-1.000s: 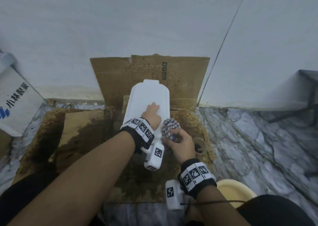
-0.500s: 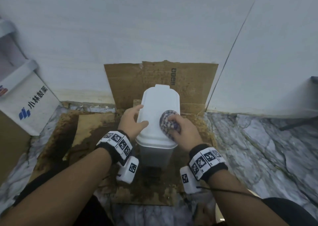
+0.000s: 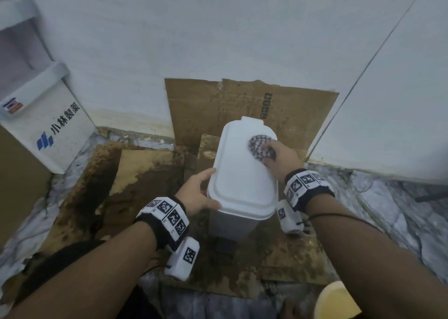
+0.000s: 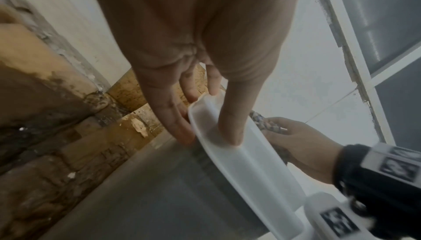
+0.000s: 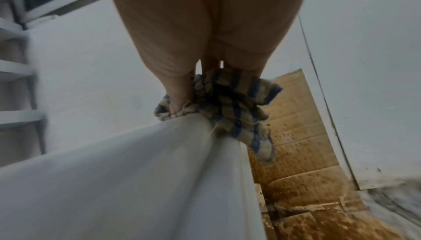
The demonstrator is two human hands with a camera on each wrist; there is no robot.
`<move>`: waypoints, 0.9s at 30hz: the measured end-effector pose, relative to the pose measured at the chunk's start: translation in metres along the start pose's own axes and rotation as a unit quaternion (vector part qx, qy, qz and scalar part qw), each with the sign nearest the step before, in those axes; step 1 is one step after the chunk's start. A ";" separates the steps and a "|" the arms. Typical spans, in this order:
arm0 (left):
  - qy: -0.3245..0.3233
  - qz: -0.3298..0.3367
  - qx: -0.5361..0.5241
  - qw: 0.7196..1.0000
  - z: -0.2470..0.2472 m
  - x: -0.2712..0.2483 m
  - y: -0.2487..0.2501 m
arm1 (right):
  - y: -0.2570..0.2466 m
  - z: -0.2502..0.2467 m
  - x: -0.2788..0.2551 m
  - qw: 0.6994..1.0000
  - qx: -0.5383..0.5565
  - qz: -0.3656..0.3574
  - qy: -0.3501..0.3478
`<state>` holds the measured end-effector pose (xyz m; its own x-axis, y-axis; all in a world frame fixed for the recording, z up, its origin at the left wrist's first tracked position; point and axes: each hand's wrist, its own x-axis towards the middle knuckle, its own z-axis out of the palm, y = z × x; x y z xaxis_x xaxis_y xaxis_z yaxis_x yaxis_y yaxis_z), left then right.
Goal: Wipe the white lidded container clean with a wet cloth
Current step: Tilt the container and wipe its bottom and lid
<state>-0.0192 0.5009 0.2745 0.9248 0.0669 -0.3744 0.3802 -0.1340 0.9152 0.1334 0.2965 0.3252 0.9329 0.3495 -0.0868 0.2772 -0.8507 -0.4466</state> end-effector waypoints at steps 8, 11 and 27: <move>-0.008 0.011 -0.072 0.997 -0.003 0.008 -0.006 | -0.002 -0.020 0.079 0.998 -0.048 -0.007 -0.051; -0.011 0.012 -0.086 0.996 -0.005 0.009 -0.006 | -0.012 -0.027 0.095 0.991 -0.094 -0.025 -0.092; -0.018 0.042 -0.146 0.988 -0.001 0.006 -0.011 | -0.055 0.007 0.053 0.943 -0.197 -0.165 -0.213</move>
<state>-0.0182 0.5040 0.2622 0.9549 0.0316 -0.2953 0.2873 0.1536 0.9454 0.1659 0.3644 0.3388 0.6273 0.6754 -0.3878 0.6787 -0.7183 -0.1532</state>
